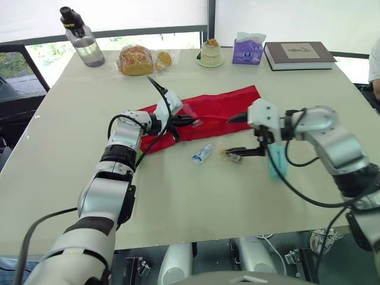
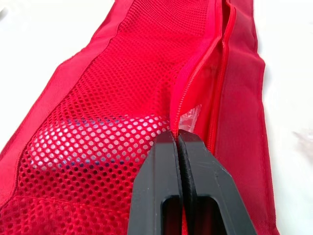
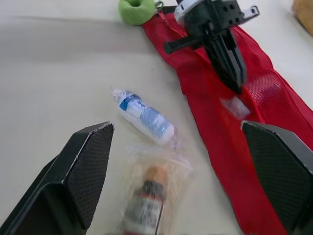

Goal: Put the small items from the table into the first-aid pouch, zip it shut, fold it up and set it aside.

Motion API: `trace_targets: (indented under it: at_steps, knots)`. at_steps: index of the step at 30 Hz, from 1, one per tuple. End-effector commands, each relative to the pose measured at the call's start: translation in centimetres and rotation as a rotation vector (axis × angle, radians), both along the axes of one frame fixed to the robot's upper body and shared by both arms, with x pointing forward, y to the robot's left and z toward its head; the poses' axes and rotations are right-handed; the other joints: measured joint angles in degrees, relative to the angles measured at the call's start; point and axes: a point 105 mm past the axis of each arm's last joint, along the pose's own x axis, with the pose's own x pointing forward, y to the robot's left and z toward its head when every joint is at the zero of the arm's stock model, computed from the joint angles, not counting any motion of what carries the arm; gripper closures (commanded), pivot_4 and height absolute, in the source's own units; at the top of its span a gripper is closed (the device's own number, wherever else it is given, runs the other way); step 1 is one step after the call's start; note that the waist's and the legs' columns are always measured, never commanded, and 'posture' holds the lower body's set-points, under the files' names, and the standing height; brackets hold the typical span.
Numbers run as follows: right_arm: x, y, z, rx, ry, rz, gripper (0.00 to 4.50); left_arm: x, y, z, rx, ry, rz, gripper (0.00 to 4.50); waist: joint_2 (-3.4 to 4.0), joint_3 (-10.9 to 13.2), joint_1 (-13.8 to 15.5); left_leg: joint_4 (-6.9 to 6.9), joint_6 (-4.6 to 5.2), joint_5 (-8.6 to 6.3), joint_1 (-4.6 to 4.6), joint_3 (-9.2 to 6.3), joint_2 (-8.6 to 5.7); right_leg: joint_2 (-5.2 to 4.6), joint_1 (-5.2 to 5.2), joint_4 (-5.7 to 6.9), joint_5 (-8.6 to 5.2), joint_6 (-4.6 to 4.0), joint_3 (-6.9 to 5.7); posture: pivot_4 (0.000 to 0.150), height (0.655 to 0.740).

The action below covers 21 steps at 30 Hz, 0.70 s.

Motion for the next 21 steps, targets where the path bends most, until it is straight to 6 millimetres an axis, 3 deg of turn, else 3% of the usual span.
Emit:
trace_targets:
  at_steps: [1,8,17,21]
  knots:
    - [0.8,1.4,-0.4,-0.1,-0.083,0.023,0.07,0.2,-0.2,1.2,-0.003,-0.048,-0.011,4.5,0.0,0.0,0.0,0.01,0.0,0.0,0.01,0.01,0.0,-0.01,0.01,0.02,0.0,0.0,-0.01,0.15,0.74]
    - [1.3,4.0,-1.6,-0.264,-0.166,0.134,0.07,0.1,-0.5,0.9,-0.007,-0.052,-0.018,4.5,0.01,0.0,0.0,0.03,0.0,0.0,0.0,-0.01,-0.01,-0.02,0.0,0.03,0.0,0.0,-0.03,0.15,0.74]
    - [2.4,5.9,-3.1,-0.33,-0.184,0.172,0.07,0.1,-0.6,0.6,-0.012,-0.053,-0.015,4.5,0.02,0.0,-0.1,0.03,0.0,0.0,0.02,-0.04,-0.01,-0.02,0.0,0.09,0.01,-0.01,-0.06,0.15,0.74]
    - [2.8,5.6,-4.7,-0.364,-0.165,0.158,0.07,0.2,-0.3,1.0,-0.023,-0.058,-0.003,4.5,0.02,0.0,-0.1,0.02,0.0,0.0,0.03,-0.06,-0.01,-0.02,0.0,0.11,0.01,-0.01,-0.08,0.15,0.74]
